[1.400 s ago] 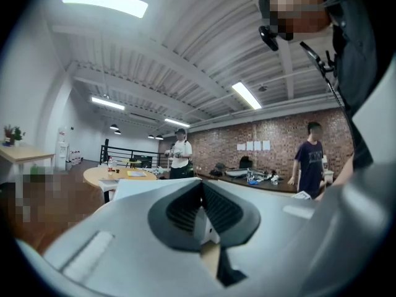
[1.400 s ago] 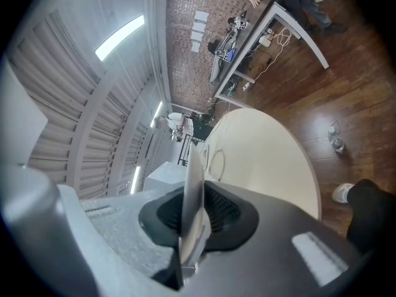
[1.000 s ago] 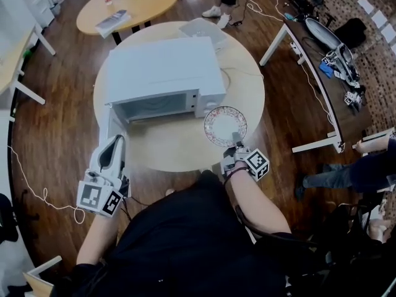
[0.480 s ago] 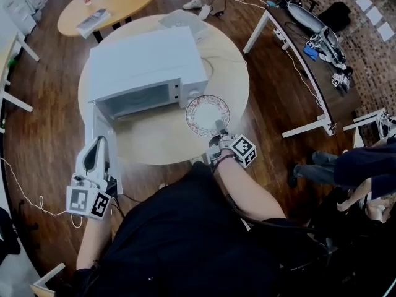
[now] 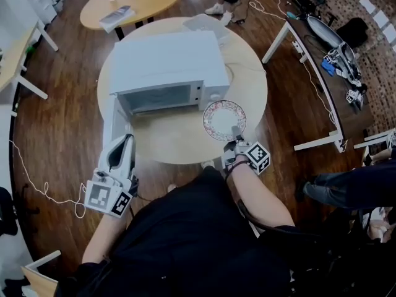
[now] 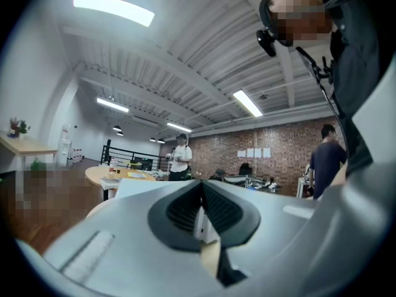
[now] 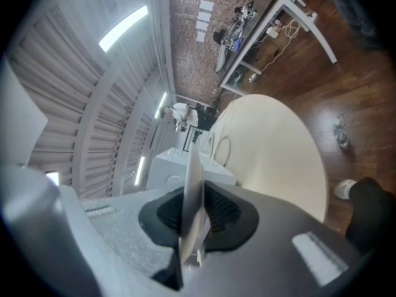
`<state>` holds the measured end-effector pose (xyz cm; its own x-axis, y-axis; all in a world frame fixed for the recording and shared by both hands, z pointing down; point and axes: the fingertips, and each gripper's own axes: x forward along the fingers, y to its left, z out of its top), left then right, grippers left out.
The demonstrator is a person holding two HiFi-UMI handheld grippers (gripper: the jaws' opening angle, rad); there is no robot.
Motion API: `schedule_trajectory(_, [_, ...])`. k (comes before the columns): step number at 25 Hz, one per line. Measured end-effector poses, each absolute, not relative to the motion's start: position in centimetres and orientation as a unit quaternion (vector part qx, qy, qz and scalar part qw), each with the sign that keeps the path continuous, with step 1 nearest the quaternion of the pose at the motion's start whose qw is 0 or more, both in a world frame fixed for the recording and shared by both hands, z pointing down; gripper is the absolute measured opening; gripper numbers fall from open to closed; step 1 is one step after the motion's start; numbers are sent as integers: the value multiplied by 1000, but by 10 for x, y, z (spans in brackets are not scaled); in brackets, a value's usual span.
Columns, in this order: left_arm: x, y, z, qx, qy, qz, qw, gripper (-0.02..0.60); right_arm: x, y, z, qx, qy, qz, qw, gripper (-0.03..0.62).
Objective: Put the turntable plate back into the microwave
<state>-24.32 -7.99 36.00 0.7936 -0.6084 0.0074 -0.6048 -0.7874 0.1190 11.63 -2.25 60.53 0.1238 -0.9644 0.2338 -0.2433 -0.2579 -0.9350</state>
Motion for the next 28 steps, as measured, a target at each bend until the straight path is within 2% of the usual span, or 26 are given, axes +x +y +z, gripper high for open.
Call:
schedule_trajectory(11, [-161,4,355,990,-136,-10,37,6,110,-32,603,-635,484,-469,377,35])
schedule_trajectory(18, [-189,-16,349,978,-202,-34,49,6,103,-35,603,-631,493,-470,371,35])
schedule_trajectory(21, [-207,-28,358,973,-229,-22,24,6,99,-37,602,-630,496,-471,368,35])
schedule_trajectory(28, [-224,-34,359,966,-255,-26,25,6,82,-46,602,-620,508,-480,357,35])
